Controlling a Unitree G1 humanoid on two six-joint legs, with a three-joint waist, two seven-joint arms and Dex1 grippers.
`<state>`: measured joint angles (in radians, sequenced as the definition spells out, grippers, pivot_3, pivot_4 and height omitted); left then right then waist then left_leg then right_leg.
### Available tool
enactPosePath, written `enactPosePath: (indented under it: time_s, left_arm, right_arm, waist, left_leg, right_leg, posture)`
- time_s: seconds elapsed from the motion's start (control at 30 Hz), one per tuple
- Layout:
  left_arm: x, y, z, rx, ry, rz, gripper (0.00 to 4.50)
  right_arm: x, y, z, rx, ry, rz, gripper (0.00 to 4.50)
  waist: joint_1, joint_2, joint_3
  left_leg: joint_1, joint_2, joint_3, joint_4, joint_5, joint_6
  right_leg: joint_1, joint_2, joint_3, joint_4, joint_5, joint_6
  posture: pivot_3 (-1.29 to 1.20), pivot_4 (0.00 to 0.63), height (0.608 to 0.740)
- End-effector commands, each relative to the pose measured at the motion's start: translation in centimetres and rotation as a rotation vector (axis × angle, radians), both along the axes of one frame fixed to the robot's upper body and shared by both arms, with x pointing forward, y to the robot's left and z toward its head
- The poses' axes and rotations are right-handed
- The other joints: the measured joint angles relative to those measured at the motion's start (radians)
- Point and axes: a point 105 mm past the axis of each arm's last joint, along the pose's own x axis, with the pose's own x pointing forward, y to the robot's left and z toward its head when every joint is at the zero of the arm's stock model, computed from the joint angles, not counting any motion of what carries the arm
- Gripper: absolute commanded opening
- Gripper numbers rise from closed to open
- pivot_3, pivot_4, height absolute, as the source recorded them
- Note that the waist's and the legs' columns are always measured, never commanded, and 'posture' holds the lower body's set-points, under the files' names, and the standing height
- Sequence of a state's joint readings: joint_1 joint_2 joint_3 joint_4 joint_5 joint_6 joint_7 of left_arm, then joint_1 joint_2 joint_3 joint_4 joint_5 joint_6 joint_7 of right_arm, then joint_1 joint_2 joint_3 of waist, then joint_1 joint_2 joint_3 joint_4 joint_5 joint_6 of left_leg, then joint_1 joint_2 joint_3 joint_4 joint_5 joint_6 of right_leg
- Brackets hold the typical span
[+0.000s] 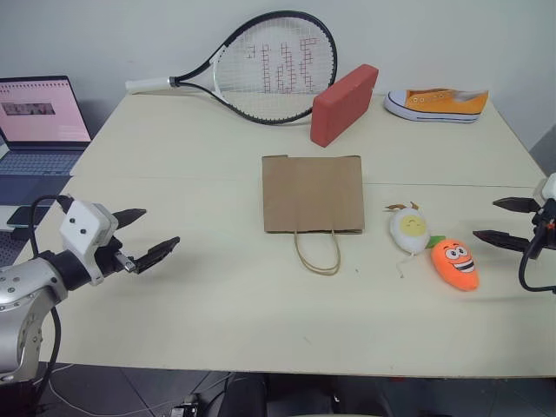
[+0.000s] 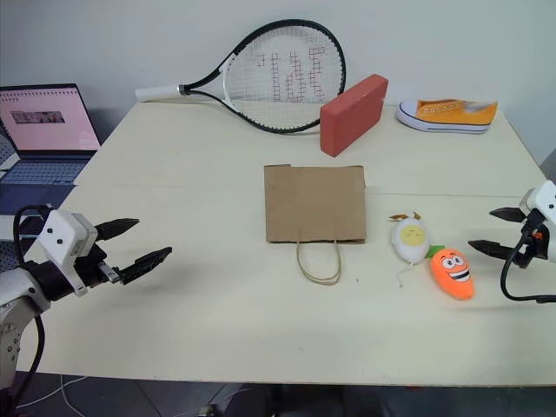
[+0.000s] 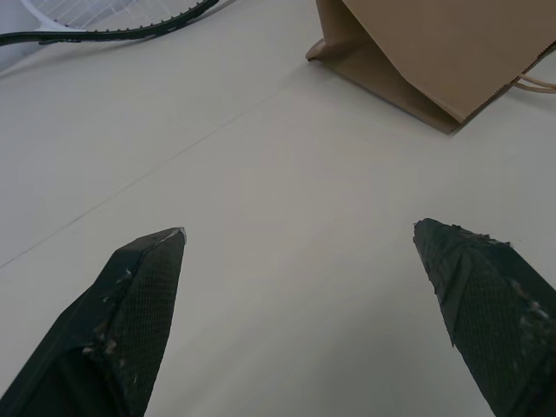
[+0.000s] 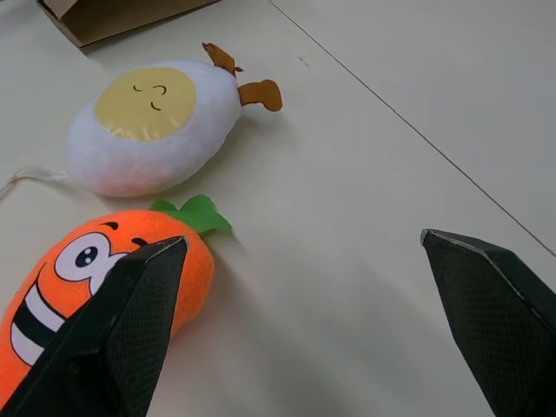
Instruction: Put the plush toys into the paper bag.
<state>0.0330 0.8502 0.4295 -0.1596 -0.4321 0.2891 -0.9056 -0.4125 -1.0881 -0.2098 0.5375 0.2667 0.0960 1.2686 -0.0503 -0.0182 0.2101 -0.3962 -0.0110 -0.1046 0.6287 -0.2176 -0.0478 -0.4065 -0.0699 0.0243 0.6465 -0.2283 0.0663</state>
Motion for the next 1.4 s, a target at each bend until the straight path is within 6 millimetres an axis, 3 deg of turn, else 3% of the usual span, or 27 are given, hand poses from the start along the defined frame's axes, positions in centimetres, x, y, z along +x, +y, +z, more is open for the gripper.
enactPosePath:
  time_s: [0.03, 0.2, 0.37, 0.53, 0.73, 0.97, 1.1, 1.4]
  left_arm:
    - [-0.2, -1.8, 0.9, 0.052, -0.034, -0.09, 4.49]
    - [-0.7, -5.6, -0.5, 0.135, 0.015, -0.279, 4.49]
    - [0.0, -10.0, -0.9, 0.148, -0.005, -0.438, 4.49]
    - [-0.1, -14.1, -0.9, 0.118, -0.015, -0.576, 4.49]
    - [0.1, -18.9, -1.9, 0.126, -0.032, -0.721, 4.49]
    - [2.2, -23.0, -4.4, 0.177, -0.122, -0.781, 4.49]
    - [2.8, -24.3, -5.8, 0.213, -0.155, -0.818, 4.49]
    - [3.8, -25.6, -6.0, 0.165, -0.187, -0.812, 4.49]
  right_arm:
    - [-0.4, 1.1, 2.0, 0.01, -0.071, 0.052, 4.5]
    - [-2.3, 4.5, 3.0, 0.007, -0.07, 0.172, 4.5]
    - [-5.2, 9.7, 4.1, 0.03, -0.059, 0.329, 4.5]
    - [-8.2, 13.6, 3.7, 0.092, -0.014, 0.394, 4.5]
    - [-10.7, 14.4, 2.1, 0.121, 0.077, 0.36, 4.5]
    - [-12.3, 16.2, 0.7, 0.17, 0.091, 0.331, 4.5]
    - [-12.5, 16.7, 0.7, 0.185, 0.069, 0.31, 4.5]
    - [-13.0, 17.4, 0.7, 0.19, 0.06, 0.297, 4.5]
  waist:
    - [0.001, 0.0, 0.0]
    - [0.007, 0.0, 0.0]
    - [0.019, 0.001, 0.0]
    - [0.024, -0.002, -0.002]
    - [0.029, -0.002, -0.002]
    - [0.031, -0.003, -0.003]
    - [0.031, -0.003, -0.003]
    - [0.034, -0.003, -0.003]
  left_leg:
    - [0.0, 0.0, 0.0, 0.0, 0.0, 0.0]
    - [0.0, 0.0, 0.001, 0.0, 0.0, 0.0]
    - [0.002, 0.002, 0.004, 0.0, 0.0, 0.0]
    - [0.001, 0.003, 0.005, 0.001, 0.0, 0.0]
    - [0.001, 0.003, 0.006, 0.003, 0.0, 0.0]
    - [0.001, 0.004, 0.005, 0.004, 0.0, 0.0]
    - [0.0, 0.004, 0.006, 0.005, 0.0, 0.0]
    - [0.0, 0.004, 0.004, 0.005, 0.0, 0.0]
  right_leg:
    - [0.0, 0.0, 0.0, 0.0, 0.0, 0.0]
    - [0.0, 0.0, 0.001, 0.0, 0.0, 0.001]
    - [0.0, 0.005, 0.007, 0.0, 0.001, 0.001]
    - [0.0, 0.01, 0.014, -0.002, 0.003, 0.005]
    - [0.001, 0.011, 0.017, -0.002, 0.003, 0.006]
    - [0.001, 0.014, 0.018, -0.001, 0.003, 0.006]
    - [0.001, 0.014, 0.019, -0.002, 0.003, 0.006]
    - [0.001, 0.014, 0.019, -0.002, 0.004, 0.007]
  posture:
    - [0.0, 0.15, 0.74]
    - [0.0, 0.15, 0.74]
    - [0.0, 0.15, 0.74]
    - [0.0, 0.15, 0.74]
    - [0.0, 0.15, 0.74]
    - [0.0, 0.15, 0.74]
    - [0.0, 0.15, 0.74]
    - [0.0, 0.15, 0.74]
